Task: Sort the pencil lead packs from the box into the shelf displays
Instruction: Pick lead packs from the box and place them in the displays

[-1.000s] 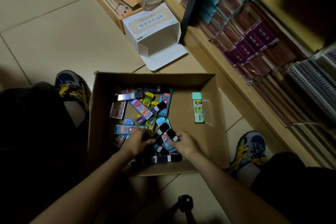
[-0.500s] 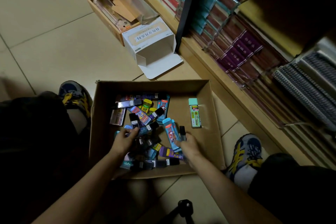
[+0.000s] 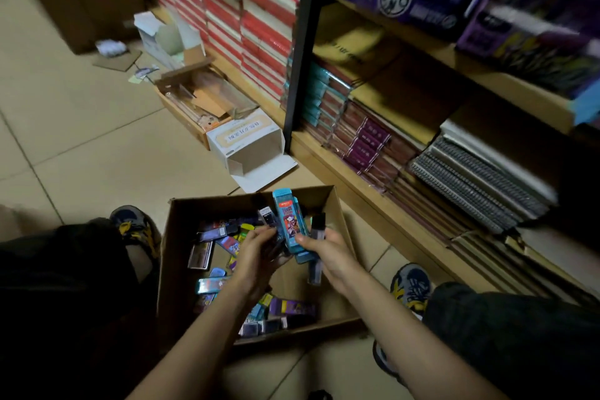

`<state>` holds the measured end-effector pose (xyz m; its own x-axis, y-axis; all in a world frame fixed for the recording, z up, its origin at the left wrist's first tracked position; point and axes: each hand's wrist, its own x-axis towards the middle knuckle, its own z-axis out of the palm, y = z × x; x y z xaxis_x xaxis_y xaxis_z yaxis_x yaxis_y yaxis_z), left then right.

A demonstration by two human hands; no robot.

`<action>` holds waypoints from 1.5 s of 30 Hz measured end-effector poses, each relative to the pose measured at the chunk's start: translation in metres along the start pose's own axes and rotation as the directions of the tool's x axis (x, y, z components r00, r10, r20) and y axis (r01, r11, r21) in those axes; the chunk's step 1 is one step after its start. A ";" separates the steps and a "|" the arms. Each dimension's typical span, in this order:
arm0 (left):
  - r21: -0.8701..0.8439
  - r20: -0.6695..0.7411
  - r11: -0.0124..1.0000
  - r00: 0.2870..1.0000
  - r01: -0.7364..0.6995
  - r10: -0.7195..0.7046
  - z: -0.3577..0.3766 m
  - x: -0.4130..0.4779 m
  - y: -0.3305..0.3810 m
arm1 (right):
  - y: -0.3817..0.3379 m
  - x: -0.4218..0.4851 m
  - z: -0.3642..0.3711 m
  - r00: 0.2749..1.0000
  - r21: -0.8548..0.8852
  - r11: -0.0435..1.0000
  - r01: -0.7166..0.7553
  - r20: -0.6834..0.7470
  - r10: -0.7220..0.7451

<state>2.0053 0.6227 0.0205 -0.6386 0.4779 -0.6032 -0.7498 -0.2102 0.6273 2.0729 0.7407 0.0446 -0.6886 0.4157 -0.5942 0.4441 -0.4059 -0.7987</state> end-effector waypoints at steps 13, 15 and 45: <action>0.217 0.298 0.958 0.947 -0.186 0.116 0.072 -0.040 0.072 | -0.102 -0.062 -0.004 0.972 -0.109 0.971 0.214 0.117 -0.202; 0.235 0.305 0.951 0.944 -0.203 0.126 0.084 -0.043 0.088 | -0.120 -0.069 -0.009 0.961 -0.139 0.954 0.265 0.126 -0.248; 0.109 0.373 0.869 0.830 -0.484 0.415 0.158 -0.058 0.250 | -0.414 -0.023 -0.011 0.369 -0.647 0.332 0.686 -0.084 -0.926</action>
<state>1.8819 0.6770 0.2897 -0.7767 0.6274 -0.0563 -0.3236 -0.3207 0.8902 1.9115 0.9080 0.3882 -0.6173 0.5971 0.5123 0.0457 0.6772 -0.7344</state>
